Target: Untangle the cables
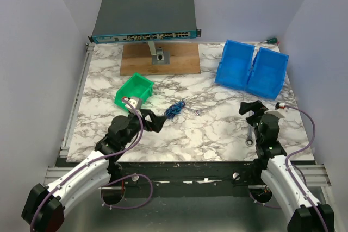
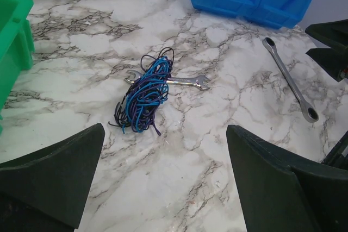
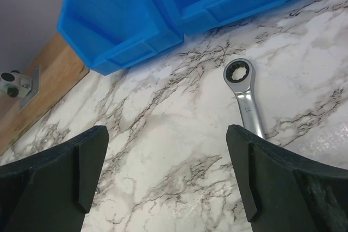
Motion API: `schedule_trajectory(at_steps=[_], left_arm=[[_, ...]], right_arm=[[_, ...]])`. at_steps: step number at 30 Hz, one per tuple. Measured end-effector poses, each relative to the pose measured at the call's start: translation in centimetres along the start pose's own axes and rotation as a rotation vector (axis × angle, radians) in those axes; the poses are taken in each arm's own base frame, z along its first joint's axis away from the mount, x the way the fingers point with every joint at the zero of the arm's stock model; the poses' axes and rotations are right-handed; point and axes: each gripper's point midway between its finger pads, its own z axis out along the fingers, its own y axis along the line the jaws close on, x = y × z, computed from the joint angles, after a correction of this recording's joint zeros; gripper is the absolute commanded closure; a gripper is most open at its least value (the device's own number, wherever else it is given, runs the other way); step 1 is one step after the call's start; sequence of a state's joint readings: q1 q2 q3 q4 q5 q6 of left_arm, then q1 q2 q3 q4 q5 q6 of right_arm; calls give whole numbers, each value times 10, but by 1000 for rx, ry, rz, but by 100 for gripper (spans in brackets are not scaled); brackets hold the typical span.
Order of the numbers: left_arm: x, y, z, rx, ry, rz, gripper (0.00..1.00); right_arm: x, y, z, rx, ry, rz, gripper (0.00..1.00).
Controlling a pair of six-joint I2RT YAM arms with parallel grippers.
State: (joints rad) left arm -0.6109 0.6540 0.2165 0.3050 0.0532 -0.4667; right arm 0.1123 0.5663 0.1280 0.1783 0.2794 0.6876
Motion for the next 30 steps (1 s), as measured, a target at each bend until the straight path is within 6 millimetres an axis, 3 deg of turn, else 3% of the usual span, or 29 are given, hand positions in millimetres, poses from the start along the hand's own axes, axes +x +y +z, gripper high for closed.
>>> schedule_trajectory(at_steps=[7,15,21,26,30], left_arm=[[-4,-5,-1,28,-13,16,1],[18,-9,4,74,79,37,1],[27,-5,7,61,114,38,1],[39,4,14,29,179,11,1],[42,7,23,17,220,1,2]], right_arm=[[3,8,-1,-50,24,-21,0],[24,29,3,-162,141,-80,1],[73,57,4,-303,362,-159,11],[123,111,-15,-522,538,-275,15],[144,137,-23,-619,600,-318,19]])
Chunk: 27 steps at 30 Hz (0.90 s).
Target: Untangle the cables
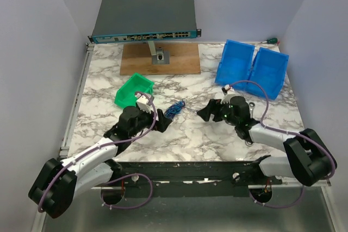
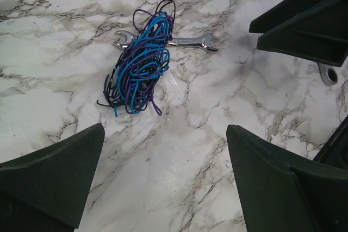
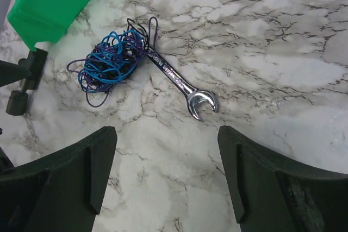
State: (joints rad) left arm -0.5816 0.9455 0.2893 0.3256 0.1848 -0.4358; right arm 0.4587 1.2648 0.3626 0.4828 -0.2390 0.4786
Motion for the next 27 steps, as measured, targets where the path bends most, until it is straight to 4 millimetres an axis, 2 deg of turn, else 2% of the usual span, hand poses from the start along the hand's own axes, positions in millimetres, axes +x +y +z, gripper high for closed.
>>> schedule_trajectory(at_steps=[4,5,7,10,12,14,18,21,24,27], left_arm=[[-2,0,6,-1,14,0,5],[-2,0,7,-3,18,0,6],[-3,1,14,-13,37,-2,7],[-5,3,24,-24,65,-7,7],[-5,4,29,-30,77,-10,7],[-6,5,31,-36,82,-11,7],[-5,8,31,-54,80,-11,7],[-4,10,33,-64,92,-14,7],[-4,11,37,-72,99,-16,7],[-5,13,37,-76,96,-17,7]], right_arm=[[-1,9,18,-30,33,-5,24],[-11,16,24,-48,24,-9,24],[-14,17,37,-55,41,-9,29],[-31,27,58,-91,35,-14,32],[-35,30,69,-113,33,-14,33],[-32,32,79,-128,45,-8,36],[-11,33,96,-150,106,1,40],[8,40,101,-185,148,-6,53],[18,48,103,-212,171,-18,75],[20,53,104,-225,175,-31,98]])
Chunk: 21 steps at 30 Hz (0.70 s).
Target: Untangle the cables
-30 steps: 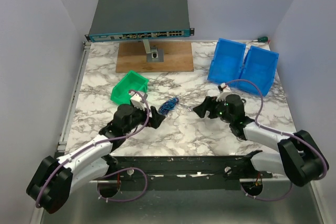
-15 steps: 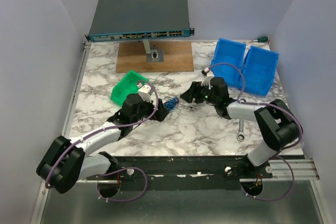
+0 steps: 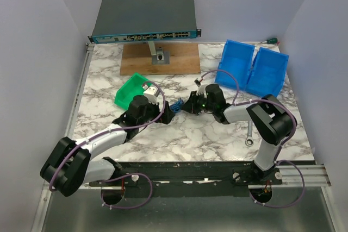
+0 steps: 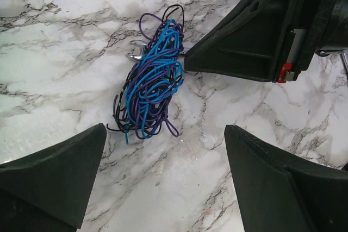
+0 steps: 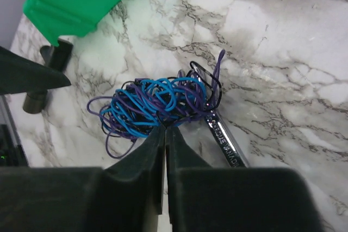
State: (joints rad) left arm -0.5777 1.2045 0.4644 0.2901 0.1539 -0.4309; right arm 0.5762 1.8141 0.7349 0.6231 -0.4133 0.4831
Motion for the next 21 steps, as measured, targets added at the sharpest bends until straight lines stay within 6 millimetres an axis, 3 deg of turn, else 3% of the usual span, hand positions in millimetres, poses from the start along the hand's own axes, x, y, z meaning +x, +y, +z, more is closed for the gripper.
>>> schedule_trajectory(at_steps=[8,14,21], left_arm=[[-16,-6,-10,16,-67,11,8],[-28,-13,-30,52,-180,28,8],[-27,-12,-31,50,-190,30,8]], right_arm=[[-15,6,-8,8,-55,-30,99],[-27,25,-28,-52,-137,-71,99],[-32,48,-43,-153,-185,-110,99]])
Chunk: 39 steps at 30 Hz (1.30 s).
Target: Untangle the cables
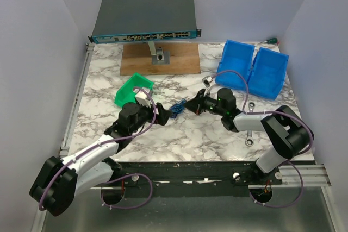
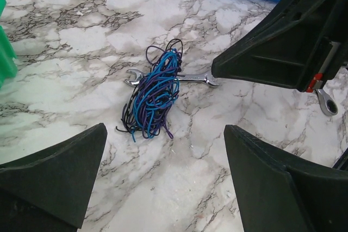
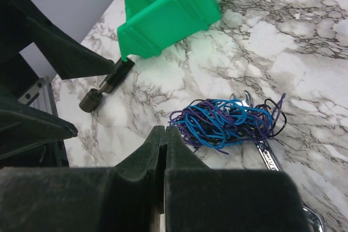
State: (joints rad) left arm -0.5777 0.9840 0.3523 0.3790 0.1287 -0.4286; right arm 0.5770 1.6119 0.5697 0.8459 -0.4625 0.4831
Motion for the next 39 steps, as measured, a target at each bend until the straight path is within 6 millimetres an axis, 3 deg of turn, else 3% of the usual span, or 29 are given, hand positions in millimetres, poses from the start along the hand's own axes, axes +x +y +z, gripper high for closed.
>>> schedule_trajectory(at_steps=[8,16,25,28,34,37,38,39], left_arm=[[3,2,2,-6,13,0,8],[25,6,24,-20,154,-20,15],[44,6,50,-17,315,-45,19],[50,8,56,-26,361,-50,22],[64,16,62,-73,441,-60,32],[68,22,66,-110,474,-62,44],[69,23,68,-118,485,-63,51],[71,25,70,-125,499,-65,65]], right_arm=[[-5,13,-13,-25,-12,-18,99],[4,3,-48,100,-47,-15,99],[5,-7,-51,154,-55,-20,99],[6,-9,-51,160,-51,-19,93],[8,-11,-51,169,-46,-17,69],[7,-12,-51,178,-49,-19,56],[7,-13,-51,179,-49,-20,52],[7,-13,-51,182,-50,-18,47]])
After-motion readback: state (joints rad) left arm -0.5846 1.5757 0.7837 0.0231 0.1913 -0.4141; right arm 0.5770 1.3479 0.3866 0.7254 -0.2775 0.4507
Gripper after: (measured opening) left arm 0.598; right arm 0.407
